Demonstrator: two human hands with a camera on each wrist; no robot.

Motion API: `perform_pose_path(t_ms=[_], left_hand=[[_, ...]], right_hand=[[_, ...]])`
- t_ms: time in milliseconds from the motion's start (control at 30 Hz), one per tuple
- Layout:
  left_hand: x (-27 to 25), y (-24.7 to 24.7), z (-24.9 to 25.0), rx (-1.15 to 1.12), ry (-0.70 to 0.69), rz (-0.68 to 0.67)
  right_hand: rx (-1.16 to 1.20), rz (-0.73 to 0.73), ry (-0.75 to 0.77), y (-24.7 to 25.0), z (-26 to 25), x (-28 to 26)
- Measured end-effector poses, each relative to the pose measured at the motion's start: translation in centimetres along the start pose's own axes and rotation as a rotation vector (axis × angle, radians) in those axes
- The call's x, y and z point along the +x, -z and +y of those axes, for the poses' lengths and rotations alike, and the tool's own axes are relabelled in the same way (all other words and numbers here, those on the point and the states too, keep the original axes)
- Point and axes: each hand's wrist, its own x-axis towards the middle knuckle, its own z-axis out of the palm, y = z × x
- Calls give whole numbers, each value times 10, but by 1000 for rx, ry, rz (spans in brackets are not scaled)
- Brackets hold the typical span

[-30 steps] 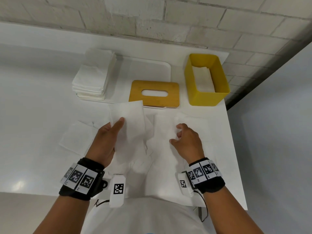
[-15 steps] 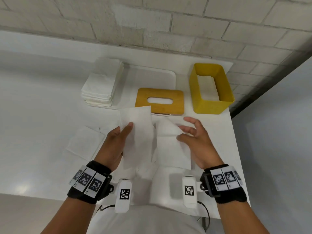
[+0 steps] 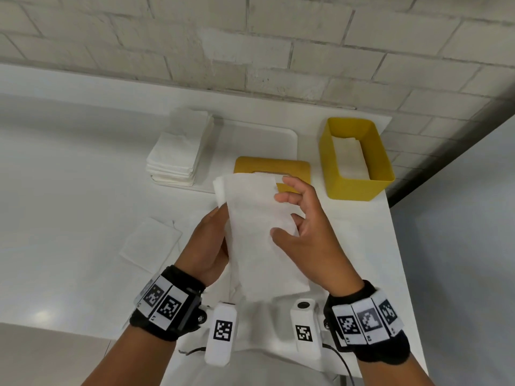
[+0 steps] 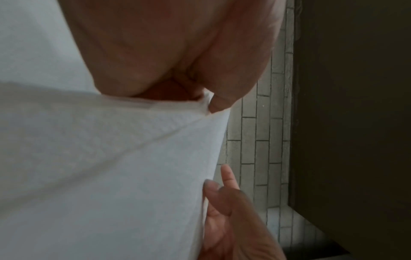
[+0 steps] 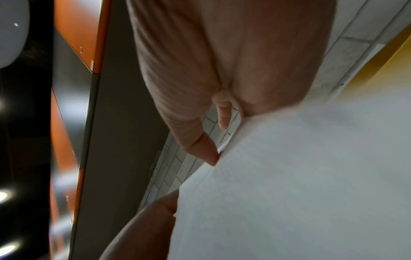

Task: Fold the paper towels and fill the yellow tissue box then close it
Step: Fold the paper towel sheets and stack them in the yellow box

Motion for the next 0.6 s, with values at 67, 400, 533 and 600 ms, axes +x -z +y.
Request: perform_pose_path(t_ms=[67, 400, 533, 600], left_hand=[[-1, 0, -1, -46, 24, -28], [1, 0, -9, 12, 86, -63], [4, 3, -12, 58, 113, -10], [4, 3, -13, 80, 119, 1]], right_hand=[[-7, 11, -3, -1, 1, 0], [-53, -7, 7, -3, 7, -6], [-85, -58, 21, -2, 7, -8], [-87, -92, 21, -1, 8, -9]])
